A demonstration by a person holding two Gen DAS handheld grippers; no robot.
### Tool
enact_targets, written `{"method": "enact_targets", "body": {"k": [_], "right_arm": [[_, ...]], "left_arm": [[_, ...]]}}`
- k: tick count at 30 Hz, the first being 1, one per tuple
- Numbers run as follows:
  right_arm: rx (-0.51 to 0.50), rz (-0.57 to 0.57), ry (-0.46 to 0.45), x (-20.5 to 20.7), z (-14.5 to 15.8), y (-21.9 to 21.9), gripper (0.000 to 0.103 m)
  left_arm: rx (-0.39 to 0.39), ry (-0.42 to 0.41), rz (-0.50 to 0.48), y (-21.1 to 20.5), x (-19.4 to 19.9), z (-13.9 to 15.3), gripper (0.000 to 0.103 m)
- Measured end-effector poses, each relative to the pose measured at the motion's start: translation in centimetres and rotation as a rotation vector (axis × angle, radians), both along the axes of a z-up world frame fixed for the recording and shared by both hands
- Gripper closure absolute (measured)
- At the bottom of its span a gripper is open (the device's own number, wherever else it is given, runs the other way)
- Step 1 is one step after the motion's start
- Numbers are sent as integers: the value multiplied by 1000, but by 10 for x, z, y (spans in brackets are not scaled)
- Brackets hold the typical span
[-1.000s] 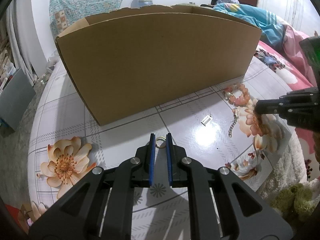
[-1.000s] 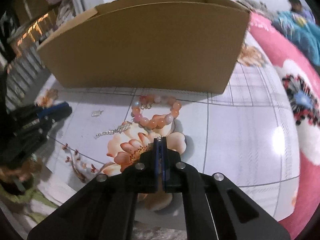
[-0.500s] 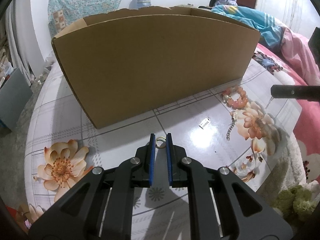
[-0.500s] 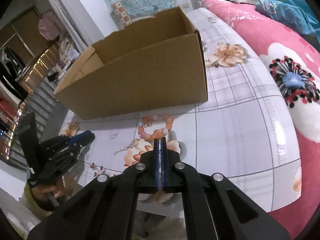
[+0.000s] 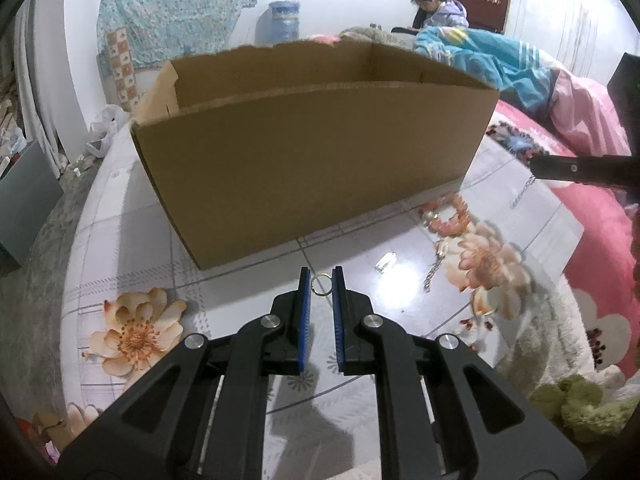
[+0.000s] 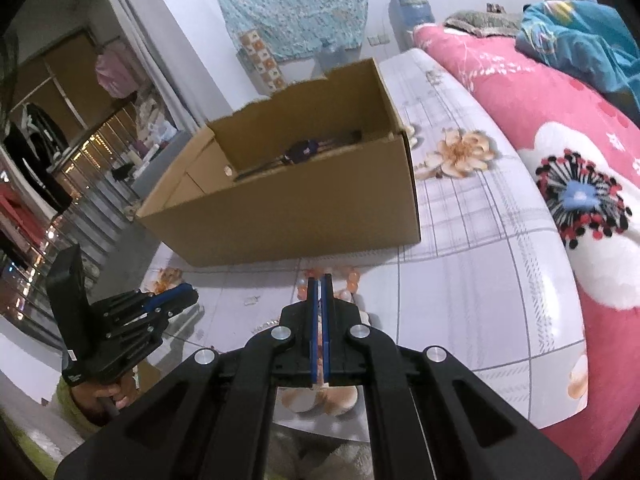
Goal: Organize jewelry
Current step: 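Lower the gold ring into the box and open the left gripper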
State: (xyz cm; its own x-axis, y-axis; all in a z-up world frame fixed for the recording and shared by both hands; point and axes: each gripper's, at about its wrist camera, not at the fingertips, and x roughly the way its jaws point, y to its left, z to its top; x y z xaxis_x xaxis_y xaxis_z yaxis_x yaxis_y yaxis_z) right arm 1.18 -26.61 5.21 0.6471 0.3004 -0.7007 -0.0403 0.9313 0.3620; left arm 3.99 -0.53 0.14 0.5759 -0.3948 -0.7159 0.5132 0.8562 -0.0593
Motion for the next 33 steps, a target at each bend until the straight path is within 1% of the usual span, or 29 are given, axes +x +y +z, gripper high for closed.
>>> {"method": "enact_targets", "body": {"k": [4,5,11,14,16,18,19,21,24,27,28,30,33], "right_arm": [[8,19,-52,-1,17,1,102],[9,29,-72,-1,24,1,102],[-11,97,-200,8,67,4,102],[2,136,-252,19,87,1,102],[11,156,-273,28,97,-1,102],[29,178,-281,40,105,-4,102],[38,190,-281,48,108,-6,102],[51,211,-271,63,110,-8,102],[61,234,-219,97,105,-13,102],[36,243,-155,126,93,-11,101],[21,245,-142,133,89,-9,101],[-21,257,-111,149,81,-5,101],[-82,249,-79,167,71,-1,100]], "left_arm": [[-41,-34,-20,2,-5,23,94],[-65,-42,-29,3,-5,32,94],[-134,-101,-97,-2,0,82,94],[-145,-138,-139,-10,10,106,94],[-143,-139,-158,-19,22,118,94],[-159,-115,-174,-24,37,127,94],[-169,-90,-187,-29,50,132,94],[-169,-55,-192,-37,70,135,94],[-158,35,-191,-53,111,134,94],[-152,158,-191,-74,155,122,94],[-145,181,-190,-80,163,118,94],[-119,260,-176,-96,188,104,94],[-101,338,-160,-110,210,84,93]]}}
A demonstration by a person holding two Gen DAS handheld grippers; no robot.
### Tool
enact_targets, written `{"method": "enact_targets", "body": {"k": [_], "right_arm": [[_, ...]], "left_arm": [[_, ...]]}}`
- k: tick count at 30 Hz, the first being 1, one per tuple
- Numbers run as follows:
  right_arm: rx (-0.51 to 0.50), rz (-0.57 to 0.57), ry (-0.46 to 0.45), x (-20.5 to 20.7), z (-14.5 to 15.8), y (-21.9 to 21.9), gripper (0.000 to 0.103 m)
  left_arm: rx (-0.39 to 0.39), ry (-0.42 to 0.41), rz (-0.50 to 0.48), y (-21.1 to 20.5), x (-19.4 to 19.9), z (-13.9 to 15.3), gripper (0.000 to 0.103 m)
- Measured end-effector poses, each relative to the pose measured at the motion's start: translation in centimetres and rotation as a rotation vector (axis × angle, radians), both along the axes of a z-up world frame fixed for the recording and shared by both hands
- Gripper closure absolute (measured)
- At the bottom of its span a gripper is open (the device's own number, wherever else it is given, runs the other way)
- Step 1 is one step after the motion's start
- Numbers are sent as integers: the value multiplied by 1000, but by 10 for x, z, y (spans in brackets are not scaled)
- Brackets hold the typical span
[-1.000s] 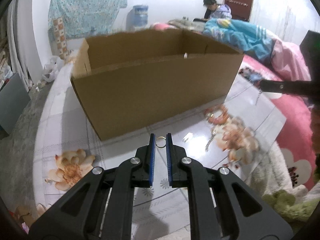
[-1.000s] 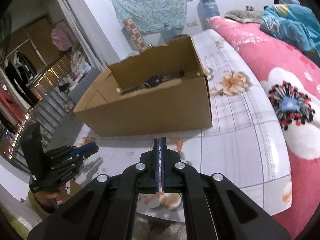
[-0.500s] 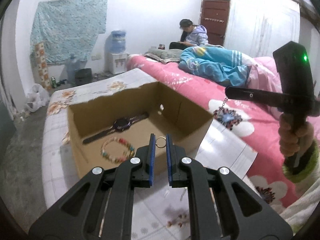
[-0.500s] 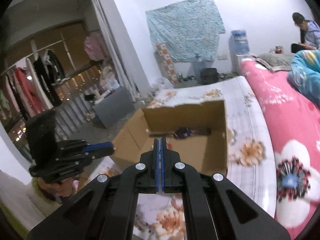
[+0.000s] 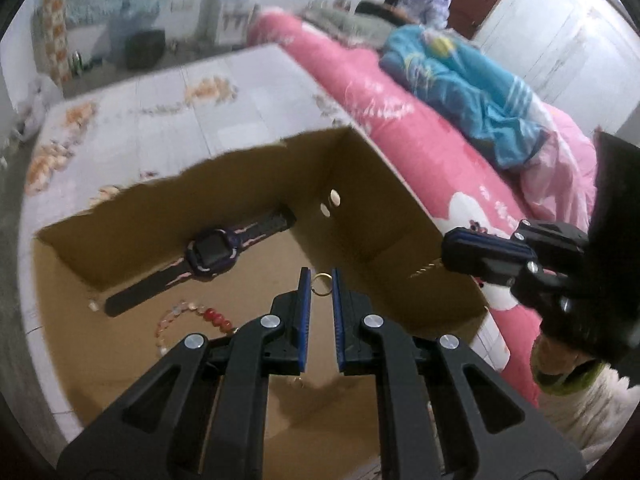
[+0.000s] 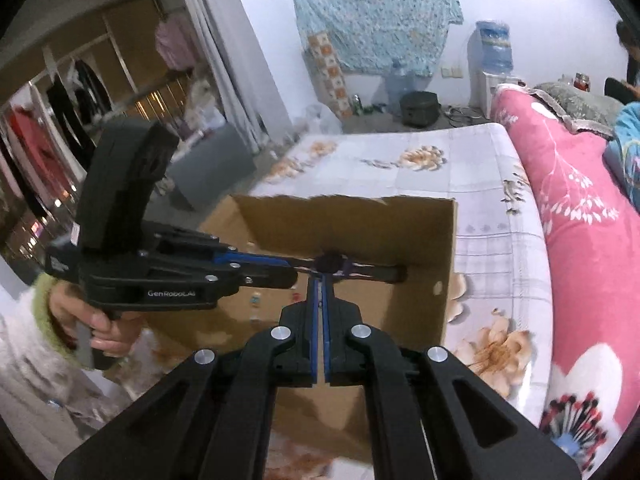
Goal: Organize jewelry
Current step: 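Lower the gold ring into the box and open the left gripper, then withdraw both grippers from the box back over the sheet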
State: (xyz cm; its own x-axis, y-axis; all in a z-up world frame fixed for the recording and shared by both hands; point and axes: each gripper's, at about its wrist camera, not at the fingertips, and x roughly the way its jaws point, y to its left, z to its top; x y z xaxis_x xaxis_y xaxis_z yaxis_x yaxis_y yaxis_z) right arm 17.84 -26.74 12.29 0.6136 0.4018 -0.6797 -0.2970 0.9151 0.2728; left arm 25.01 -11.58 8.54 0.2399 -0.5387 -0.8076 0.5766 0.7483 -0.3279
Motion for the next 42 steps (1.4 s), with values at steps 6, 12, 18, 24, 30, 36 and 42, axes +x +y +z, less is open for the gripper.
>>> {"method": "enact_targets", "body": {"k": [6,12,18,24,30,36,42], "right_arm": [[-13,-17,0,10,-5,-8,87],[16,-51,-33,-4,5,-18,86],[72,-101,-98,-43,27,-33,81],[144,-171,-162,-96,40,-44,70],[132,-251,-152,-141,25,-40,55],[83,-296,-82,-166,-4,-33,43],[11,-326,-7,-177,-36,-16,31]], "left_arm": [[32,76,29,-12,21,-26,92],[4,33,56,-3,14,-12,92],[-84,-116,47,24,-36,27,82],[-142,-300,84,63,-113,44,67],[-216,-339,130,99,-164,34,42],[-150,-390,134,114,-198,12,26],[6,-390,162,114,-216,-26,19]]}}
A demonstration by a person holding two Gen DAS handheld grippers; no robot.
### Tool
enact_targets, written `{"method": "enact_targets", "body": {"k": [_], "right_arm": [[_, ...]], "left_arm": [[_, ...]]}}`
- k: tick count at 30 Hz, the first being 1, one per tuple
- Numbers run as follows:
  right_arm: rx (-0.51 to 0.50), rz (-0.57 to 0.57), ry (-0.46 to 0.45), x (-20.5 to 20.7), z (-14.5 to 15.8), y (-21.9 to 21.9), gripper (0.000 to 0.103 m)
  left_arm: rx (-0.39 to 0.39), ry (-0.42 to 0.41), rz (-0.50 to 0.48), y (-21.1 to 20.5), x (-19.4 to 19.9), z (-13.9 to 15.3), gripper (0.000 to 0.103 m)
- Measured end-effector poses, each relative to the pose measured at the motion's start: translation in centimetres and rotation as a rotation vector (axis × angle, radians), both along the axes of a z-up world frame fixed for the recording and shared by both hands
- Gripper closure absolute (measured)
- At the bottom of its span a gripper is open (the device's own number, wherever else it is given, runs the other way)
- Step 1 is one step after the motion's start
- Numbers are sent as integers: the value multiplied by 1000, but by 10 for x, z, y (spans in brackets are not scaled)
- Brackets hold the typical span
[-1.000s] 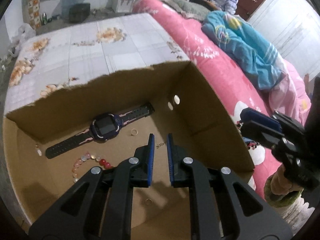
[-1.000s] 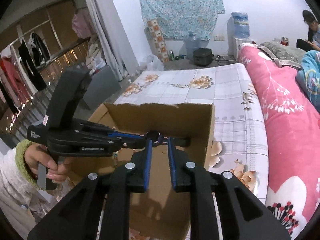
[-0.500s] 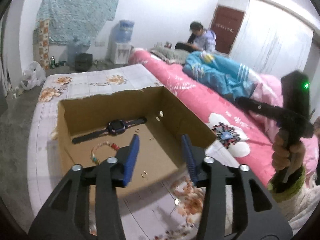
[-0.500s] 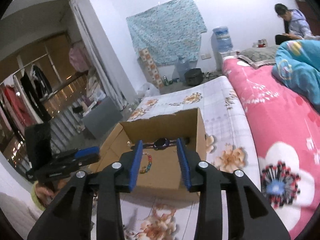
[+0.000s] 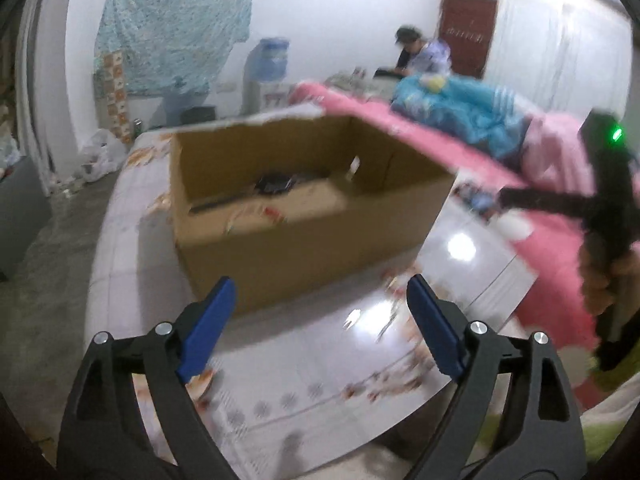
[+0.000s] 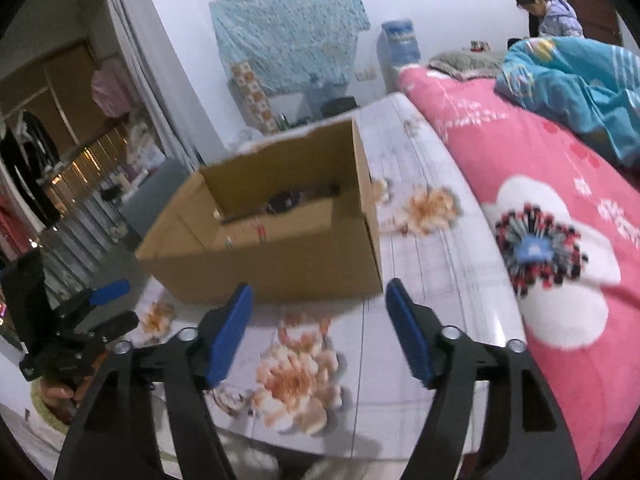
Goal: Organize jewelry
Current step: 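Withdraw both grippers from the box back over the sheet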
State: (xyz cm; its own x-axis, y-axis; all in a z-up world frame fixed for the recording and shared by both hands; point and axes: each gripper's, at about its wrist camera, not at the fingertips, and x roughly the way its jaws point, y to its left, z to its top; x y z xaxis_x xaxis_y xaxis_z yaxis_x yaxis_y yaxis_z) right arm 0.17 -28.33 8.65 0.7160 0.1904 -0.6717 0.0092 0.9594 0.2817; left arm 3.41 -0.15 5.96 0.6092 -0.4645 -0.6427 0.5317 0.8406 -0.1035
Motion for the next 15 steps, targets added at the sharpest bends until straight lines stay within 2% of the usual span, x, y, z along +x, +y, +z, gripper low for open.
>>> {"method": "enact_targets", "body": {"k": [3,5,8,10,15], "right_arm": [[-58,3,60,-3,-18,16,30],[-90,7,94,-5,-26,25,28],[-129,-11,99,-9,-28,34,23],[-146,-32,96,-12,-26,36,19],[-200,-78,94,-17,-24,41,14]], "left_arm": [[68,61,47,-4,-1,-25,19],[80,110,66,-5,1,-38,19],[79,158,101,-6,4,-51,19],[87,168,118,-5,6,-55,19],[126,133,180,-2,10,-55,19]]}}
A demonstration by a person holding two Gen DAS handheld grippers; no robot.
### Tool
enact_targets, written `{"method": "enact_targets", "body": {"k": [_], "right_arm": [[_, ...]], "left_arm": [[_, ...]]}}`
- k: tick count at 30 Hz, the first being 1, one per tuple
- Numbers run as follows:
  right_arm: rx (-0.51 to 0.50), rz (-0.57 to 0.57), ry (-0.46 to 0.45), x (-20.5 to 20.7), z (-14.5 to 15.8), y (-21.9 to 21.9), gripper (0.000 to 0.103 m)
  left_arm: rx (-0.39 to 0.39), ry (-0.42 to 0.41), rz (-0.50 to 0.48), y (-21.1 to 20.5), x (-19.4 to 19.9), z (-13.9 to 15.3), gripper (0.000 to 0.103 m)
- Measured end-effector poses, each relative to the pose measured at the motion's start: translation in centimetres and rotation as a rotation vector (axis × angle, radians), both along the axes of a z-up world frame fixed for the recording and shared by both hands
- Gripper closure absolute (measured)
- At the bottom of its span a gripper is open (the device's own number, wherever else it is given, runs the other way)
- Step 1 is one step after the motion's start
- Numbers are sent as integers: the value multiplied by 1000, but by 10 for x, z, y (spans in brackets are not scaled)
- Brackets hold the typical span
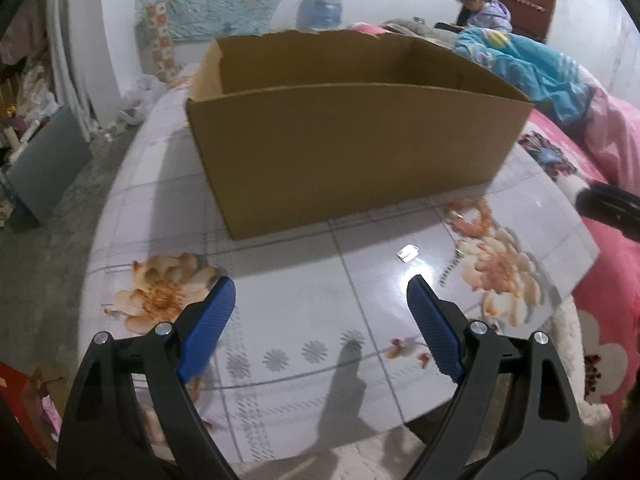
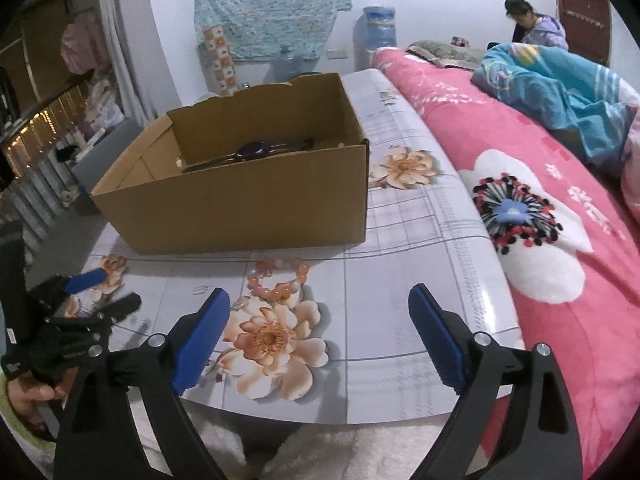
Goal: Organize jewelry
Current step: 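Withdraw both grippers from the box back over the sheet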
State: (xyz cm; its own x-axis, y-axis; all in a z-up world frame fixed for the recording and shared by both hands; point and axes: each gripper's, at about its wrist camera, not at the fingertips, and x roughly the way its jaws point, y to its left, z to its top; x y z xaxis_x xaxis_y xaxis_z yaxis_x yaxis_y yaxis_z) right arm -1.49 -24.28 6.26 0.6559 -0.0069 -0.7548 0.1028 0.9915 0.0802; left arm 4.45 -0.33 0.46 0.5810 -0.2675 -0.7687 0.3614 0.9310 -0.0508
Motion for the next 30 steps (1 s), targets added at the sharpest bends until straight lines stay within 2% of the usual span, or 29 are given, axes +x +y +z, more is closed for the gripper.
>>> {"method": "enact_targets", "body": {"k": [6,13,20,25,30], "right_arm": [[-81,-42,5,-1,2,7,10],[-166,-100,-22,-8,7,12,7],[-222,-103,8,-7,-5,16,7],[-196,-60,10,-19,-22,13,7],[-146,-48,3,-24,-40,2,7]], "left_arm": [[24,-1,23,-3,4,-2,19],[29,50,22,-8,7,-10,19],[69,29,31,-11,3,-11,19],[62,42,27,-13,-3,-18,19],[108,51,9,-21,-7,-24,19]]}}
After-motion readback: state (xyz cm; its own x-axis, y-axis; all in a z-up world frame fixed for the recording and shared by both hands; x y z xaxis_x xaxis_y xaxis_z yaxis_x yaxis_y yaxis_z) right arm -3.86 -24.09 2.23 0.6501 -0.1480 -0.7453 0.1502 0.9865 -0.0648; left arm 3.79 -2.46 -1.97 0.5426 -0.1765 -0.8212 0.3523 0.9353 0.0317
